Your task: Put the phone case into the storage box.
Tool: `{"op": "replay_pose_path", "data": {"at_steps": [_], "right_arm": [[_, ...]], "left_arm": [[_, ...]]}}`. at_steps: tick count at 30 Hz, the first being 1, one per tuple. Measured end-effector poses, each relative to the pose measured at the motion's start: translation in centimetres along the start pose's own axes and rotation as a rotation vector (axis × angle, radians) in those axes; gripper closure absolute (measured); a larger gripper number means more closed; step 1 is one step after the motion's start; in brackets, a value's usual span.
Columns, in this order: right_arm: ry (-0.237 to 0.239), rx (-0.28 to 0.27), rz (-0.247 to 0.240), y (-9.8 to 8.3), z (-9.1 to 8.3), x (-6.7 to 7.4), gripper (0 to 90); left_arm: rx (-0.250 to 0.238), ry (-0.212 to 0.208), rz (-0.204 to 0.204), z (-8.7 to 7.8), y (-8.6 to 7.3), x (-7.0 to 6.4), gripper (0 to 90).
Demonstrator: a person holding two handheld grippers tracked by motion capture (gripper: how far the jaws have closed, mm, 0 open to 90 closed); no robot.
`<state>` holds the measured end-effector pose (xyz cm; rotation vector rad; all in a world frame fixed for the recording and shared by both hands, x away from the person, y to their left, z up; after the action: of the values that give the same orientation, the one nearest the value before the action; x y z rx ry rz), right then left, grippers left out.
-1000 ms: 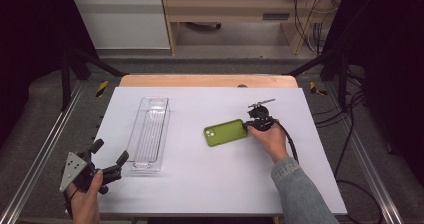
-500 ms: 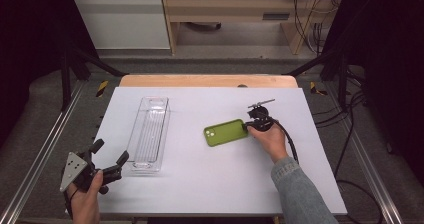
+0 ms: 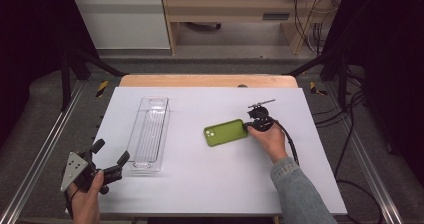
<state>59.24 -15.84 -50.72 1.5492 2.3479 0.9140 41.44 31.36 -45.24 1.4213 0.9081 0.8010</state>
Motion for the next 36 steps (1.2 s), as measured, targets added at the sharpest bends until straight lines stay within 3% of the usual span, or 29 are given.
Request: {"op": "replay_pose_path", "data": {"at_steps": [23, 28, 36], "right_arm": [[-0.096, -0.028, 0.071, -0.2, 0.0, 0.8, 88.1], [-0.086, -0.036, 0.088, -0.2, -0.2, 0.9, 88.3], [-0.069, -0.099, 0.067, 0.2, -2.0, 1.9, 88.4]], "left_arm": [[0.003, -0.002, -0.001, 0.0, 0.0, 0.0, 1.2], [0.001, 0.001, -0.002, -0.1, 0.0, 0.1, 1.3], [-0.002, 0.001, -0.008, 0.0, 0.1, 0.1, 1.3]]}}
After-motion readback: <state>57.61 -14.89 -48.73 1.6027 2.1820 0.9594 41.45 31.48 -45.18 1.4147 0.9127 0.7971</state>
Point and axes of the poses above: each handheld gripper's, and its own axes: z roughly forward along the jaws, y roughly out of its top, x roughly to its left, the point moved 3 cm from there along z, roughly forward along the jaws
